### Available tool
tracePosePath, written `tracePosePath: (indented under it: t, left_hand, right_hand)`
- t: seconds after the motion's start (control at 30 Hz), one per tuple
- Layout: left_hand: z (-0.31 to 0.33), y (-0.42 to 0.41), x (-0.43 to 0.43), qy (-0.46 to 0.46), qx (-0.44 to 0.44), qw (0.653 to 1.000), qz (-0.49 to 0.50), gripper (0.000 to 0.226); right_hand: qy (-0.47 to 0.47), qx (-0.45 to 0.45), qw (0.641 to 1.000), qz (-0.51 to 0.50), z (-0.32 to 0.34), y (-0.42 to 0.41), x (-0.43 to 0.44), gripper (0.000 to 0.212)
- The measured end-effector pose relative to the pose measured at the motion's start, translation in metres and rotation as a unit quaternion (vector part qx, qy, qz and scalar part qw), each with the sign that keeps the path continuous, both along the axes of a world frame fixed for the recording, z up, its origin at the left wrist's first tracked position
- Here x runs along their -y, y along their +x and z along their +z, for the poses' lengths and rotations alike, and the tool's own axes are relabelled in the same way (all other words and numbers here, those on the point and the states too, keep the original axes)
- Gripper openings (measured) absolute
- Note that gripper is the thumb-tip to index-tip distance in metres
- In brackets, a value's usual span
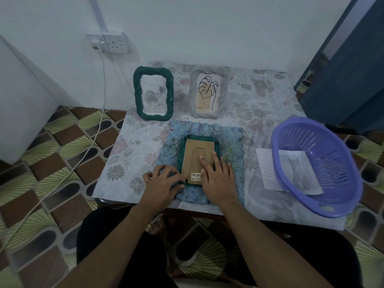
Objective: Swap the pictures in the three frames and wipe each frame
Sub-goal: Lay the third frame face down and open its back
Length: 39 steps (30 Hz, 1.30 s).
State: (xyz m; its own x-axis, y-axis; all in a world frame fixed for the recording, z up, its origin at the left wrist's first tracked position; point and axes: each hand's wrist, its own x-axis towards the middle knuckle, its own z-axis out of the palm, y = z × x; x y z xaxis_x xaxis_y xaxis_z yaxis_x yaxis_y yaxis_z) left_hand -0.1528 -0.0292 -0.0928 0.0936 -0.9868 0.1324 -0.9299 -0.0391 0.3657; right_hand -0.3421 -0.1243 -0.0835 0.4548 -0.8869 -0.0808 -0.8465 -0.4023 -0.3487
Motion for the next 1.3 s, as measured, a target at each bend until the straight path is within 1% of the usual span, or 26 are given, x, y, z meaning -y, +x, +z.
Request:
tracePosePath:
  t: [0.1,0.17,0.2,0.27,0.3,0.4,0.5,0.6,0.8,1.0,1.07,1.17,1.2,1.23,1.3]
  left_hand:
    - [0.002,0.0,0.001,-0.003,0.017,1.0,-0.025,0.016]
    - [0.008,-0.002,0.003,-0.003,0.004,1.0,-0.027,0.018]
    - [0.012,-0.003,0.005,0.004,-0.014,1.0,-0.02,0.023]
    - [0.02,-0.007,0.01,0.027,-0.047,0.999,0.001,0.04]
    - [0.022,-0.009,0.013,0.036,-0.05,0.998,0.01,0.048]
    - [0.024,-0.014,0.024,0.088,-0.02,0.996,0.023,0.065]
    - [0.02,-0.018,0.032,0.151,0.024,0.988,0.025,0.061]
    - [0.016,-0.019,0.032,0.166,0.045,0.985,0.024,0.06]
    - [0.012,-0.02,0.03,0.145,0.067,0.987,0.025,0.06]
    - [0.007,-0.019,0.03,0.118,0.059,0.991,0.027,0.06]
    - [0.006,-0.019,0.03,0.117,0.061,0.991,0.028,0.06]
    - [0.006,-0.019,0.03,0.116,0.06,0.991,0.029,0.059]
    - [0.006,-0.019,0.03,0.115,0.058,0.991,0.029,0.059]
    - [0.006,-0.019,0.03,0.114,0.056,0.991,0.029,0.059]
    - [0.005,-0.018,0.03,0.111,0.055,0.992,0.029,0.059]
  right_hand:
    - [0.002,0.0,1.0,0.003,0.0,-0.001,0.001,0.052]
    - [0.004,0.003,1.0,0.003,0.001,-0.001,0.001,0.052]
    - [0.004,0.004,1.0,0.003,0.001,-0.001,0.001,0.053]
    - [0.004,0.007,1.0,0.004,0.001,-0.001,0.001,0.055]
    - [0.005,0.01,1.0,0.004,0.001,-0.001,0.001,0.054]
    - [0.004,0.01,1.0,0.004,0.0,-0.002,0.002,0.049]
    - [0.005,0.016,1.0,0.003,0.002,-0.002,0.002,0.048]
    - [0.008,0.017,1.0,0.004,0.002,-0.002,0.002,0.048]
    - [0.019,0.035,0.999,0.003,0.001,-0.004,0.005,0.047]
    - [0.058,0.046,0.997,0.004,0.005,-0.005,0.011,0.049]
    - [0.065,0.082,0.995,0.004,0.006,-0.006,0.013,0.053]
    - [0.076,0.218,0.972,-0.051,0.01,-0.011,0.01,0.065]
    - [0.077,0.241,0.965,-0.068,0.011,-0.013,0.01,0.068]
    - [0.075,0.237,0.966,-0.077,0.011,-0.015,0.009,0.071]
    - [0.058,0.178,0.98,-0.07,0.01,-0.019,0.007,0.075]
